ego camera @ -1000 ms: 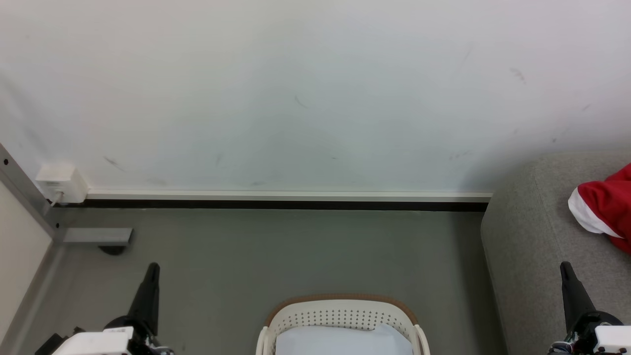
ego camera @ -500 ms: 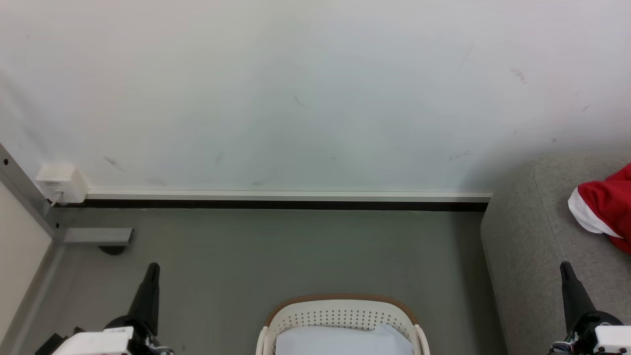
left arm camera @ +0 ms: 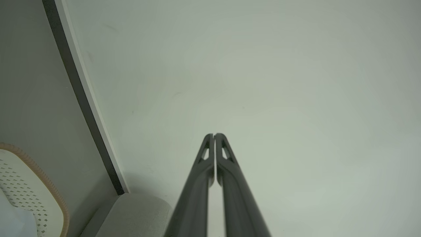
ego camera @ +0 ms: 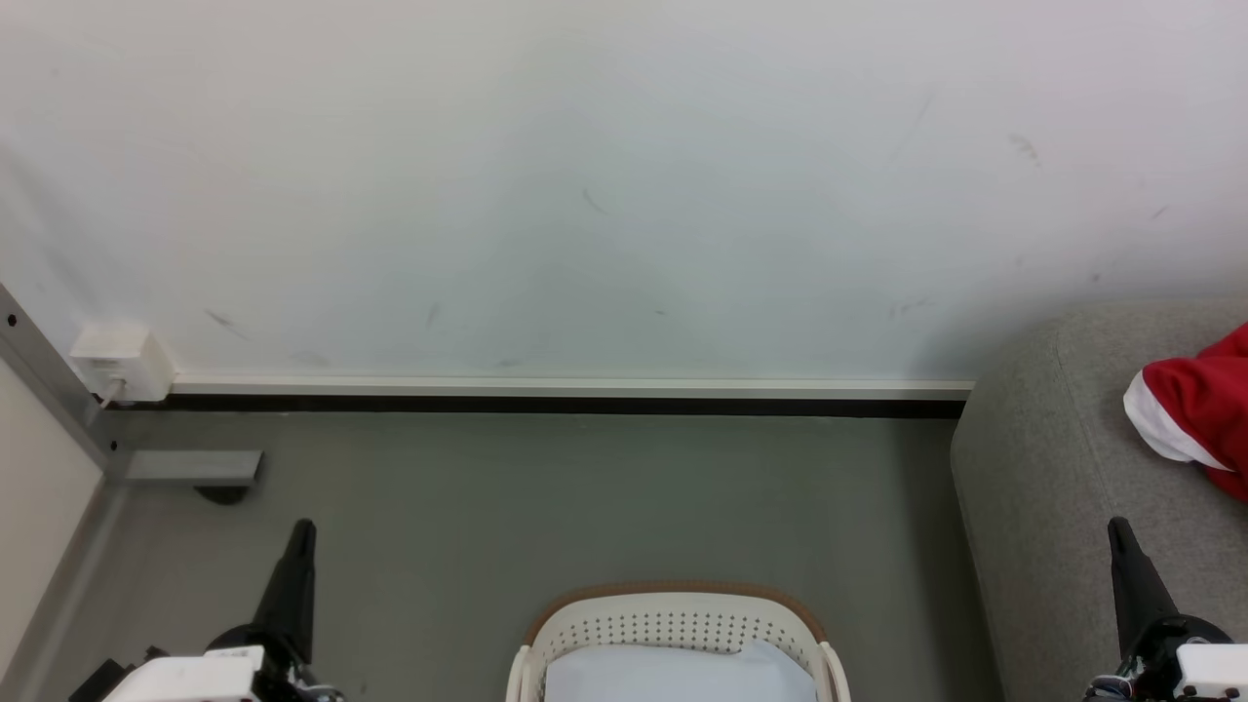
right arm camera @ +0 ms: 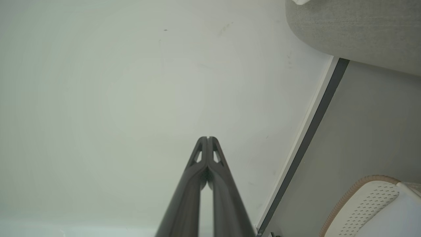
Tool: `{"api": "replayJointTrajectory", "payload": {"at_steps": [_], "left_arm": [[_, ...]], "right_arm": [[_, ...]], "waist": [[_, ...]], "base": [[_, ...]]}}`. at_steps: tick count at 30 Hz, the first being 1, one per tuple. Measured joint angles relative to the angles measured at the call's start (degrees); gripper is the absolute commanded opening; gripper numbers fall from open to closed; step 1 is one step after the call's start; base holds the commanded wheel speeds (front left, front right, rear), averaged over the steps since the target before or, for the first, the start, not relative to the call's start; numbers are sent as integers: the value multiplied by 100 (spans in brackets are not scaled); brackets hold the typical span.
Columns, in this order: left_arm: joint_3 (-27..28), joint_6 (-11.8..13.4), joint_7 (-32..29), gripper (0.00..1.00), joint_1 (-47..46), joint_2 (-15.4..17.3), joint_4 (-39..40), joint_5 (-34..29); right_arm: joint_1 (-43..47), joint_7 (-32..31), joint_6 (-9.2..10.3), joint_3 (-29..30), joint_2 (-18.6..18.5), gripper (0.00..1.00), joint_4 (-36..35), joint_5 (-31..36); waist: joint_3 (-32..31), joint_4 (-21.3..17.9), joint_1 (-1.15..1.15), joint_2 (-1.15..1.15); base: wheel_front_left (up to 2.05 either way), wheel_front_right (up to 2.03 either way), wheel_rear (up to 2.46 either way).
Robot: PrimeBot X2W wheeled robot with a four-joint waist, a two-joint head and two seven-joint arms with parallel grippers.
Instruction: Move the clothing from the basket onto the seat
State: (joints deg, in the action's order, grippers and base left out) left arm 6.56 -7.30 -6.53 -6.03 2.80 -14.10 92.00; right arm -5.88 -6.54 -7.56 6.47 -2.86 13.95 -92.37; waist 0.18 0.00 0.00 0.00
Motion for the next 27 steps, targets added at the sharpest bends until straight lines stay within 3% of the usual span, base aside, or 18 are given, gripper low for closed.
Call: {"api": "replayJointTrajectory", "payload": {"at_steps": [27], "left_arm": [[0, 0, 0, 0, 0, 0, 0, 0]], "right_arm": [[-1, 0, 0, 0, 0, 0, 0, 0]], "waist": [[0, 0, 0, 0]], "base": [[0, 0, 0]]}}
